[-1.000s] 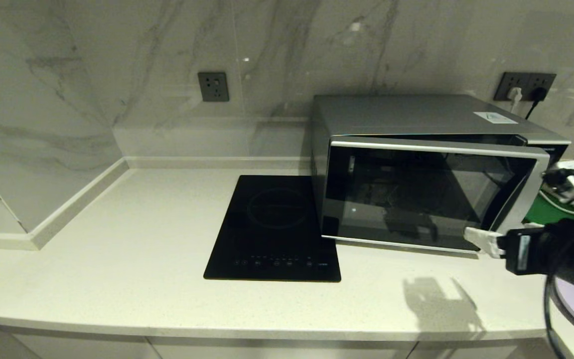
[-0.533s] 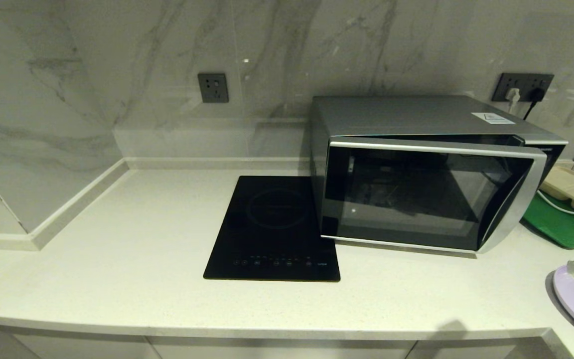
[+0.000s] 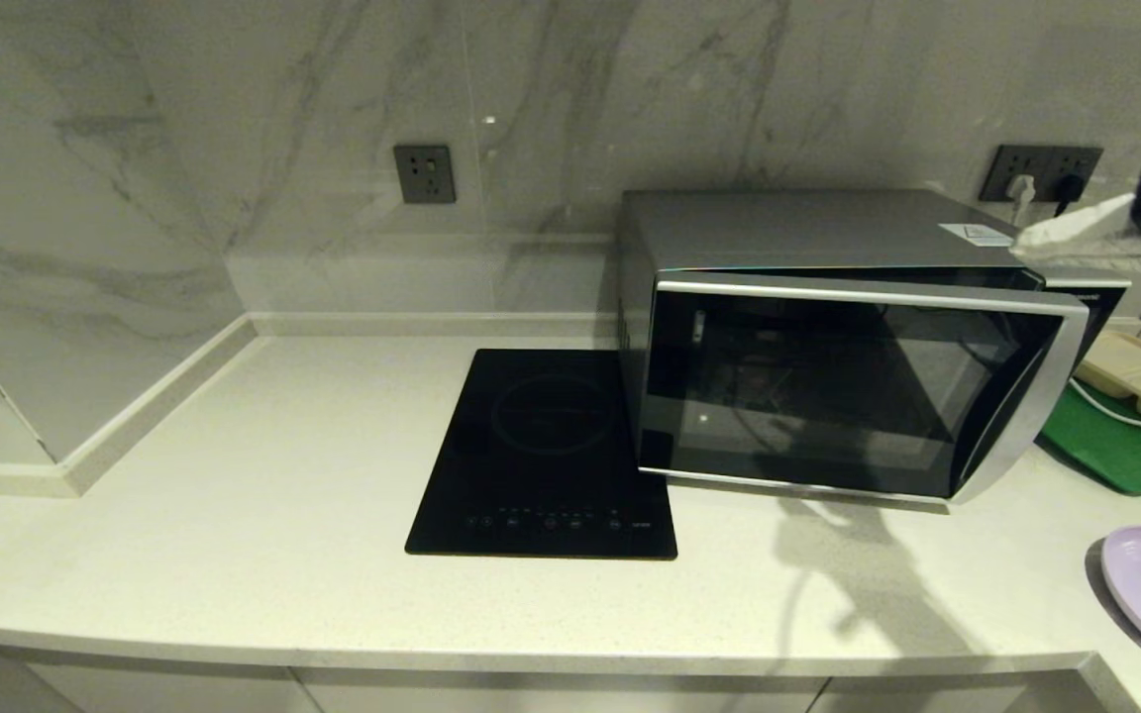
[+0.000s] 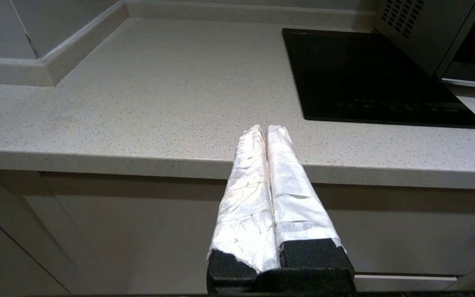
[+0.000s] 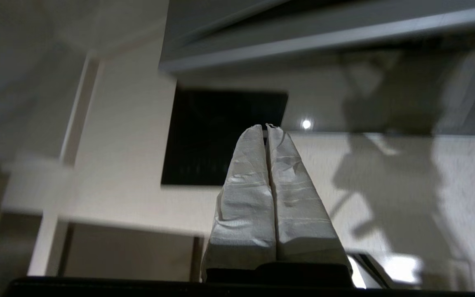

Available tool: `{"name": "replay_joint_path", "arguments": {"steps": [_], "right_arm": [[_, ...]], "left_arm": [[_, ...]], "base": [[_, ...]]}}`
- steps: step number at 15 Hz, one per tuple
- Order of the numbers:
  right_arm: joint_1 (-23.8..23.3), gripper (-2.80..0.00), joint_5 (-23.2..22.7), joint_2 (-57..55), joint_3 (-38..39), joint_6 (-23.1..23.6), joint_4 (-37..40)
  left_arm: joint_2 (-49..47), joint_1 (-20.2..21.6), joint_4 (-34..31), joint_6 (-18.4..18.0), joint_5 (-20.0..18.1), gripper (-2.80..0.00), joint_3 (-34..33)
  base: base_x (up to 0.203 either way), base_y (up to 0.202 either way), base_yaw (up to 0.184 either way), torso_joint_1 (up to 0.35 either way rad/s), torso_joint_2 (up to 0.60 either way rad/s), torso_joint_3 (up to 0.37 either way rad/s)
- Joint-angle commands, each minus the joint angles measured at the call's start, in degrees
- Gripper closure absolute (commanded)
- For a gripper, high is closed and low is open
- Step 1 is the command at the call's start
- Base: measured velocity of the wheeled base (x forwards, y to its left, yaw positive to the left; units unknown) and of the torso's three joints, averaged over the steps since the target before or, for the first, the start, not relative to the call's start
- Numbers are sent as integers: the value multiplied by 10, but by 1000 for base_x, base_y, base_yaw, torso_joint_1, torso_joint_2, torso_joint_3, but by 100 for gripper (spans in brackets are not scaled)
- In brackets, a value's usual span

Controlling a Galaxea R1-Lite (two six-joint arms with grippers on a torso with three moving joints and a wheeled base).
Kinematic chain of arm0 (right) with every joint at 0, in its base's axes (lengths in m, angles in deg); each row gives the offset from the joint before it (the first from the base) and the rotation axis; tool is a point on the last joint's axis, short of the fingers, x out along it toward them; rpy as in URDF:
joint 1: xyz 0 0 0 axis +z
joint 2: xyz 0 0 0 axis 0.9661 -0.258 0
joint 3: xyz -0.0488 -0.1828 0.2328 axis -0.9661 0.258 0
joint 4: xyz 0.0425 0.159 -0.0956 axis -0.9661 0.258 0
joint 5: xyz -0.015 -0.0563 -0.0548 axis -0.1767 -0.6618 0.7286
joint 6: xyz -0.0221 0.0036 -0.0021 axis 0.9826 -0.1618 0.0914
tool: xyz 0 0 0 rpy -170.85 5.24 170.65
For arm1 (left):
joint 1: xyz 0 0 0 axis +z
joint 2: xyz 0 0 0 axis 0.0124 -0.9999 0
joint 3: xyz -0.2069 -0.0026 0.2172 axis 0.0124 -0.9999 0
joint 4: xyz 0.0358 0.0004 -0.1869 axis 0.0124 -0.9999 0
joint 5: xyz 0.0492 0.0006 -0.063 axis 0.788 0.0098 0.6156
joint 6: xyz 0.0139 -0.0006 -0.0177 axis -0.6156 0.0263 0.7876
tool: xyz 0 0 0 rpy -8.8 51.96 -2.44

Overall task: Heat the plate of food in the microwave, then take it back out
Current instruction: Open the microwave oven

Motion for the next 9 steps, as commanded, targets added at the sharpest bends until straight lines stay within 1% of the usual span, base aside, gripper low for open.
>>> {"name": "replay_joint_path", "arguments": {"steps": [1,2,4,7,8,9], "right_arm": [[-33,0,19,-126,-111,-34,10],[-48,0,28,-152,-142,-44,20],[-90,0,39,-186,-176,-65,29],[-144,0,39,-219,-190,-74,32],[-158,0,35,-228,-191,-75,32],[-170,0,20,-234,-191,-75,32]], "left_arm": [[0,0,0,0,0,0,0],[0,0,0,0,0,0,0],[0,0,0,0,0,0,0],[0,0,0,0,0,0,0],[0,0,0,0,0,0,0],[0,0,0,0,0,0,0]], "base": [[0,0,0,0,0,0],[0,0,0,0,0,0],[0,0,0,0,0,0],[0,0,0,0,0,0],[0,0,0,0,0,0],[0,0,0,0,0,0]]}}
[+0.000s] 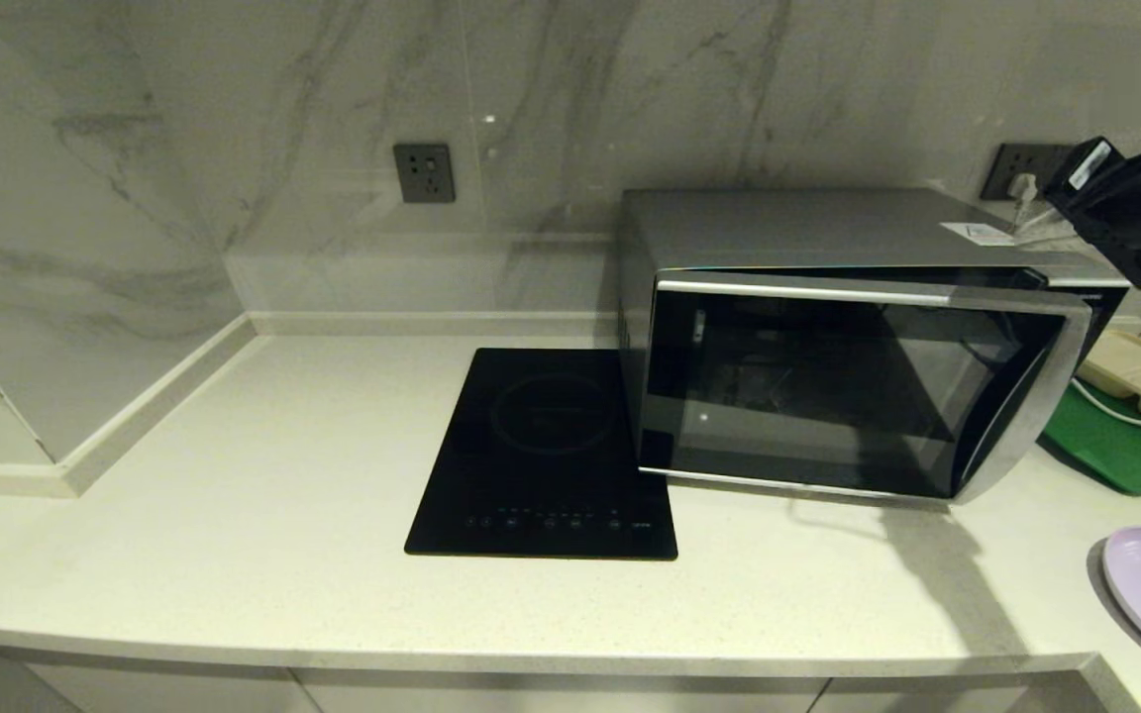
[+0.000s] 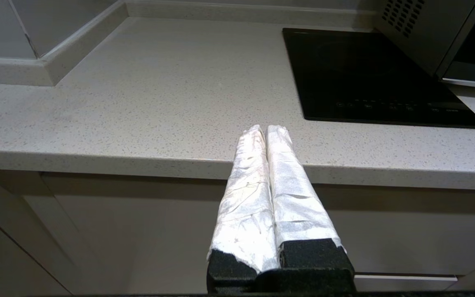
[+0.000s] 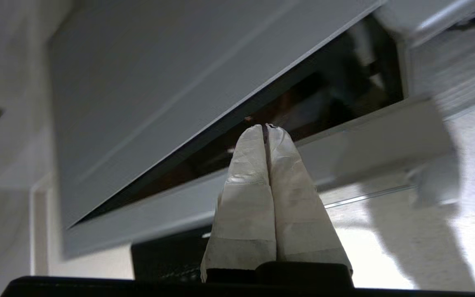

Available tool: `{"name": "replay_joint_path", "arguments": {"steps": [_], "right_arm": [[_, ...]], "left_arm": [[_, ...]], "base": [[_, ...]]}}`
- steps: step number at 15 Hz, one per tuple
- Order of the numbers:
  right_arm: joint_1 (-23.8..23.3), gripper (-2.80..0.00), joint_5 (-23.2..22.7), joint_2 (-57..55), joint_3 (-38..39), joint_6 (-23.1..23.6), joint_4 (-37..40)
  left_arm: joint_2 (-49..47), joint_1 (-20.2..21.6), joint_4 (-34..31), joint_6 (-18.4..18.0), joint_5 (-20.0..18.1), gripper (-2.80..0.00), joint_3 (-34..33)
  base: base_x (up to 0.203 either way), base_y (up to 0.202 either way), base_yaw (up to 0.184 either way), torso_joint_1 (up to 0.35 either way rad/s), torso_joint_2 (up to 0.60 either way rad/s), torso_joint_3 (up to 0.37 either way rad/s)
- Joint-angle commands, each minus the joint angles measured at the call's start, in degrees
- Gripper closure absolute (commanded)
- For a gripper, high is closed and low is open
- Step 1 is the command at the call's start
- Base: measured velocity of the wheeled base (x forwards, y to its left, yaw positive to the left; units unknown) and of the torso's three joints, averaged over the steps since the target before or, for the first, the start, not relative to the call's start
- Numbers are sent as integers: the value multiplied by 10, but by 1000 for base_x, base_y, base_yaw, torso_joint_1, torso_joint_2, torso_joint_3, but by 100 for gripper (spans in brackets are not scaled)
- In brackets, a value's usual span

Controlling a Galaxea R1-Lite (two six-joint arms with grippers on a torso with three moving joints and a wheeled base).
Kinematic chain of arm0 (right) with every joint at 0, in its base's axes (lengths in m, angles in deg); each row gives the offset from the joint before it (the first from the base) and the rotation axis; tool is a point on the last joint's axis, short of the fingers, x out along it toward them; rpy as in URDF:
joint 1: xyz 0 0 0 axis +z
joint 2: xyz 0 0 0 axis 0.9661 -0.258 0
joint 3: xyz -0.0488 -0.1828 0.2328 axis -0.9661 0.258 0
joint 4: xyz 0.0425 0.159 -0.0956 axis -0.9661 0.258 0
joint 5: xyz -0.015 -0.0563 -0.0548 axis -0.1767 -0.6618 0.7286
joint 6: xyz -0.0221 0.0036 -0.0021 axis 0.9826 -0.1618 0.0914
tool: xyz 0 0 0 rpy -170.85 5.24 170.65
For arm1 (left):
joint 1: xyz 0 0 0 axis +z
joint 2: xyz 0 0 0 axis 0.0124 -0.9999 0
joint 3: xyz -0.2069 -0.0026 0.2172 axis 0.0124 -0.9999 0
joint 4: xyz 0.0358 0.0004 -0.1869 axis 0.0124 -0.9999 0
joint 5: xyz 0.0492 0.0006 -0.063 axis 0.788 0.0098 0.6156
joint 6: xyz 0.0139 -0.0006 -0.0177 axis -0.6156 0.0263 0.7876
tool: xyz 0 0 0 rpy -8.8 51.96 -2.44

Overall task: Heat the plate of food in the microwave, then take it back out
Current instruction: Open the microwave oven

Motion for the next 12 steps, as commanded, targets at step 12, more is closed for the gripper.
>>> {"name": "replay_joint_path", "arguments": {"steps": [12], "right_arm": [[-50,0,-63,-74,-33,2,35]], "left_arm": [[0,0,0,0,0,0,0]], "base": [[0,0,0,0,0,0]]}}
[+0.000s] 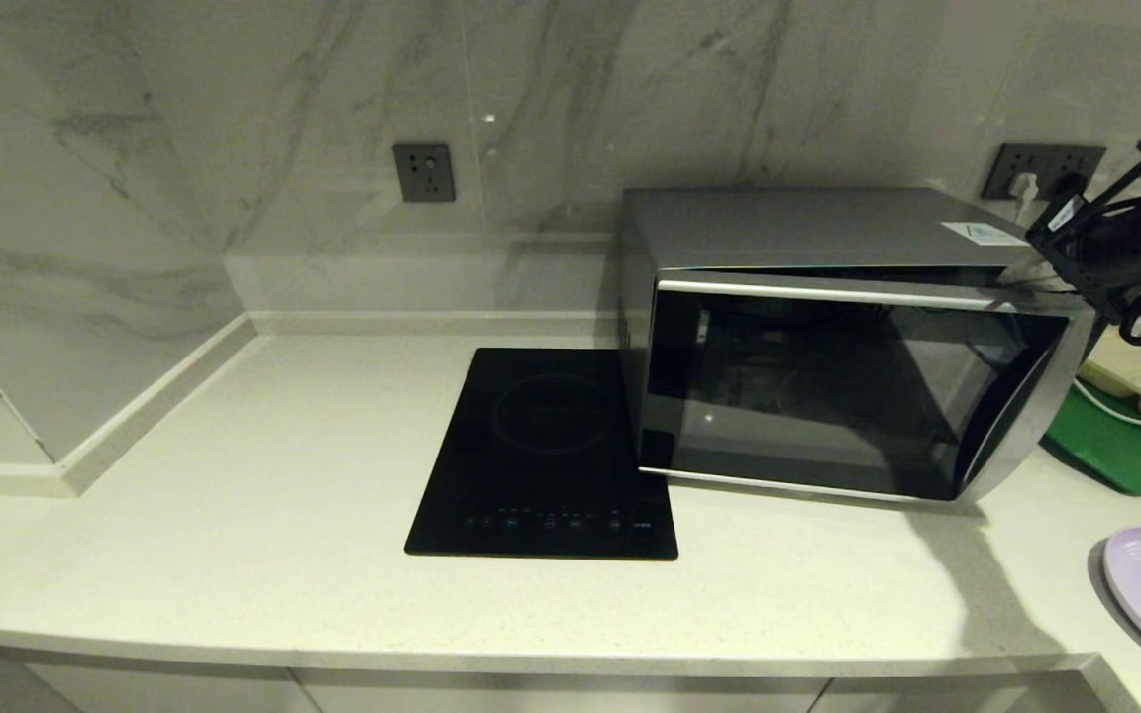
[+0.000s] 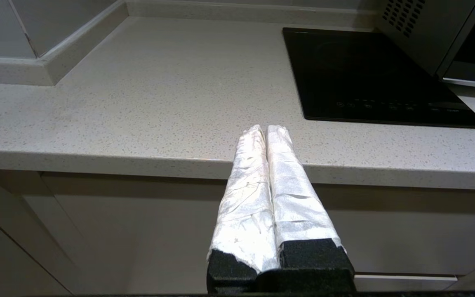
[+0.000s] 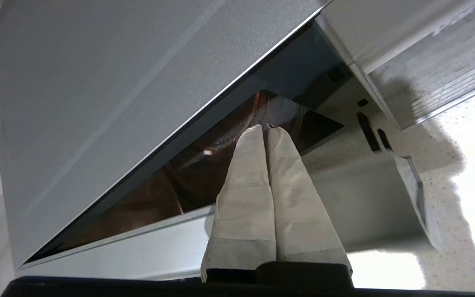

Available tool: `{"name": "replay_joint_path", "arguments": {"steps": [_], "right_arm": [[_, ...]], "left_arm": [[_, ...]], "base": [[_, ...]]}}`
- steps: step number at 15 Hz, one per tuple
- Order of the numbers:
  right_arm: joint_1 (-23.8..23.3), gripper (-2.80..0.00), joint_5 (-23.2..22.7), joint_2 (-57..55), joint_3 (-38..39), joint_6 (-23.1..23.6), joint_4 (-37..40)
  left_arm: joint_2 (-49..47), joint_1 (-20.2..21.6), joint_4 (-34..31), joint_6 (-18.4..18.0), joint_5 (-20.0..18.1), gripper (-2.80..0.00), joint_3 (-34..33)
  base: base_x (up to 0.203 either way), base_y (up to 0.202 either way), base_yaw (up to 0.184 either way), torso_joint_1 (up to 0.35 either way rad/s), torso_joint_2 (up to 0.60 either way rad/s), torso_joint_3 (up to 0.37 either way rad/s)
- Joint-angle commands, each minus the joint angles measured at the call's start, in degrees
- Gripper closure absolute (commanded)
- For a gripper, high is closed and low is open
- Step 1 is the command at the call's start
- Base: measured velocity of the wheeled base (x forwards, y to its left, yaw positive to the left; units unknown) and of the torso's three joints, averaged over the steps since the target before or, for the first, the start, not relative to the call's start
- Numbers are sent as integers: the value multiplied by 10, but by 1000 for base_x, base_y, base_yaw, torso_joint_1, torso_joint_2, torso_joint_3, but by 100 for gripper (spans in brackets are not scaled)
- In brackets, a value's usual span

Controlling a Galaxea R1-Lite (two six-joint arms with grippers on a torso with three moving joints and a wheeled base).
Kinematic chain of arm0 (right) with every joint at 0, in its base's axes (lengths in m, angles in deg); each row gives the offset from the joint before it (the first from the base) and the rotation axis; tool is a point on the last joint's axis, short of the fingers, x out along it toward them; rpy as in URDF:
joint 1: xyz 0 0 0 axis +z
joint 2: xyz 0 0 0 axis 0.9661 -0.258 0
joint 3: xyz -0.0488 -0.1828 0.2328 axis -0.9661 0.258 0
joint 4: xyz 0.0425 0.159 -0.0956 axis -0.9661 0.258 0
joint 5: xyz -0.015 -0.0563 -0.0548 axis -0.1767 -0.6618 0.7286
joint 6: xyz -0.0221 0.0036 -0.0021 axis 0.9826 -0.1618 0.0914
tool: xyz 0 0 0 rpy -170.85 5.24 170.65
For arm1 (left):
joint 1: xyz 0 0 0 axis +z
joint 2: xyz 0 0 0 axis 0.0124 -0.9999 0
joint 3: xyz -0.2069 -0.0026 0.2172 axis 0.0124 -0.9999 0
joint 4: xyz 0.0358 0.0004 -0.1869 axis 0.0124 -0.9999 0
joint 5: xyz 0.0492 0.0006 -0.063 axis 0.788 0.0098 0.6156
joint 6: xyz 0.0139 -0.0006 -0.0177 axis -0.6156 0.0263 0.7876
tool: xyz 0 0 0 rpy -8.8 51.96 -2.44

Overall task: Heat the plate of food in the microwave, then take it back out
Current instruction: Open the microwave oven

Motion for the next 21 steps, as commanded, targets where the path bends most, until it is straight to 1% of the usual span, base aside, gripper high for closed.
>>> {"name": "replay_joint_path", "arguments": {"steps": [1,3,5,6,7,8,9,10,11,14,15,16,19,21], "right_arm": [[0,0,-7,8,1,0,21],[-1,0,-21,36,9,10,48],[-1,0,-43,80,39,42,71],[-1,0,-53,105,58,63,79],[1,0,-59,126,75,92,105],[2,0,-66,141,78,123,158],[2,0,-88,159,80,163,213],[2,0,-115,175,84,191,253],[2,0,-130,189,92,210,271],[3,0,-186,238,146,291,280],[2,0,-206,249,168,324,281],[3,0,-214,252,181,335,280],[6,0,-222,253,204,348,279],[53,0,-222,250,212,383,280]], "left_arm": [[0,0,0,1,0,0,0],[0,0,0,1,0,0,0],[0,0,0,1,0,0,0],[0,0,0,1,0,0,0],[0,0,0,1,0,0,0],[0,0,0,1,0,0,0],[0,0,0,1,0,0,0],[0,0,0,1,0,0,0],[0,0,0,1,0,0,0],[0,0,0,1,0,0,0],[0,0,0,1,0,0,0],[0,0,0,1,0,0,0],[0,0,0,1,0,0,0],[0,0,0,1,0,0,0]], "base": [[0,0,0,0,0,0],[0,0,0,0,0,0],[0,0,0,0,0,0],[0,0,0,0,0,0],[0,0,0,0,0,0],[0,0,0,0,0,0],[0,0,0,0,0,0],[0,0,0,0,0,0],[0,0,0,0,0,0],[0,0,0,0,0,0],[0,0,0,0,0,0],[0,0,0,0,0,0],[0,0,0,0,0,0],[0,0,0,0,0,0]]}}
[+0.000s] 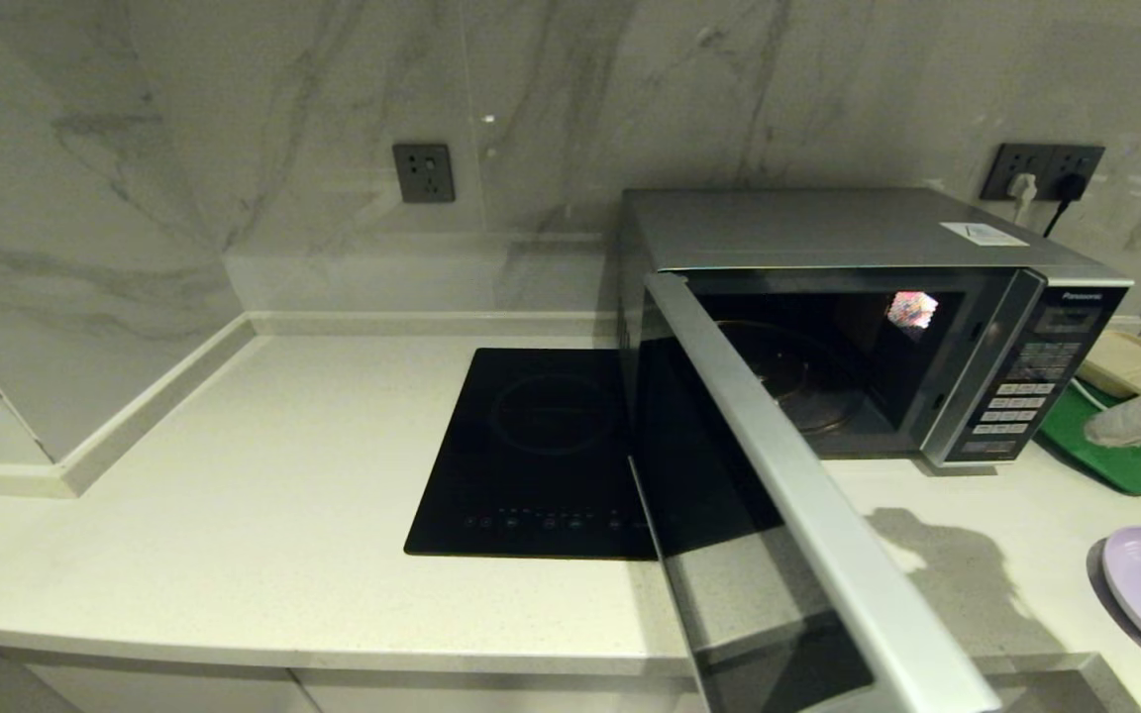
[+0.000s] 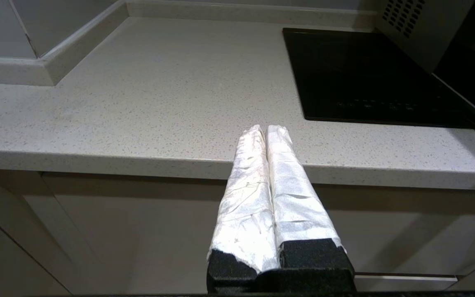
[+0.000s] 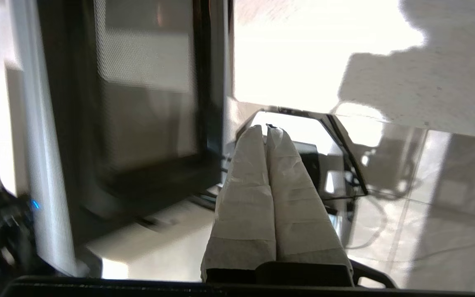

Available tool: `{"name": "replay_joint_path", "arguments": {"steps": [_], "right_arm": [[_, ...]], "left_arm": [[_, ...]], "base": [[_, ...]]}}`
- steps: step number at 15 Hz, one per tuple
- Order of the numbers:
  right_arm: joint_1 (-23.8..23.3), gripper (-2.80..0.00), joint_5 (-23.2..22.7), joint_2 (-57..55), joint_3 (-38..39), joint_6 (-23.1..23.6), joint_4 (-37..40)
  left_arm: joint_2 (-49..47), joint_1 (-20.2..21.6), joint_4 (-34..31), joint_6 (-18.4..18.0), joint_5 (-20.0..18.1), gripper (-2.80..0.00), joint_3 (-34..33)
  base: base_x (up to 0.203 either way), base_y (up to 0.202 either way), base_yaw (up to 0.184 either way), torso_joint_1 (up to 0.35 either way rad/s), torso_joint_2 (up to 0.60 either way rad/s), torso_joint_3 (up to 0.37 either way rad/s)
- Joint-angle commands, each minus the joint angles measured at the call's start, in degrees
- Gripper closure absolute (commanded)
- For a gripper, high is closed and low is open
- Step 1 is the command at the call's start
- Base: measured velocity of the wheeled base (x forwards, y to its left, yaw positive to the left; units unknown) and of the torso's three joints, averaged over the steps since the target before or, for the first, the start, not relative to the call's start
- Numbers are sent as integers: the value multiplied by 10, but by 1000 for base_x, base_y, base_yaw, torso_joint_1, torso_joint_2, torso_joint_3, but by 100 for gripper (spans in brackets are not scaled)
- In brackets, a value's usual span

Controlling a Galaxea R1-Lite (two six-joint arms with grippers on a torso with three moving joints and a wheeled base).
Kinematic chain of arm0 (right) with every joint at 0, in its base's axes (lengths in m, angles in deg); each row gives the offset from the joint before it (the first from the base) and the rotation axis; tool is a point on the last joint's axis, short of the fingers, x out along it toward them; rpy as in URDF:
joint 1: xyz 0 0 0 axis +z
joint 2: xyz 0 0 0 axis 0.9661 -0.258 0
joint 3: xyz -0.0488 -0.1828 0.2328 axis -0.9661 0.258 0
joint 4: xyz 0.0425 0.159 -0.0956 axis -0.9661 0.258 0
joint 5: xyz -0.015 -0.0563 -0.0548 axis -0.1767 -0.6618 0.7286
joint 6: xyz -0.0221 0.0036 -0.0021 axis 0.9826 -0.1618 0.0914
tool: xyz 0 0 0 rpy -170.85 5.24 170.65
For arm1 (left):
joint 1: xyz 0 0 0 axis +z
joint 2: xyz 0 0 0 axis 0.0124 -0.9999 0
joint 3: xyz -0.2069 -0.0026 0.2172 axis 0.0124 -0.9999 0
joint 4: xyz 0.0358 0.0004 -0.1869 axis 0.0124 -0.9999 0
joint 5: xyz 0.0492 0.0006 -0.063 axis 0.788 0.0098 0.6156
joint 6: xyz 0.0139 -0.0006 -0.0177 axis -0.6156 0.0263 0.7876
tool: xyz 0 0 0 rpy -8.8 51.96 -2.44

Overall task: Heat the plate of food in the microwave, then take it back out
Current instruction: Open the microwave oven

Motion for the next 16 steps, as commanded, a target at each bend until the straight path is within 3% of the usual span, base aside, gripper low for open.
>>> {"name": "replay_joint_path", "arguments": {"steps": [1,6,9,16], "right_arm": [[64,0,-2,2,12,28,4],[282,0,18,-21,12,37,0],[381,0,55,-46,-2,21,-2],[417,0,66,-63,-12,8,-2]], "left_arm": [[0,0,0,0,0,0,0],[0,0,0,0,0,0,0],[0,0,0,0,0,0,0],[0,0,0,0,0,0,0]], "base": [[0,0,0,0,0,0],[0,0,0,0,0,0],[0,0,0,0,0,0],[0,0,0,0,0,0]]}}
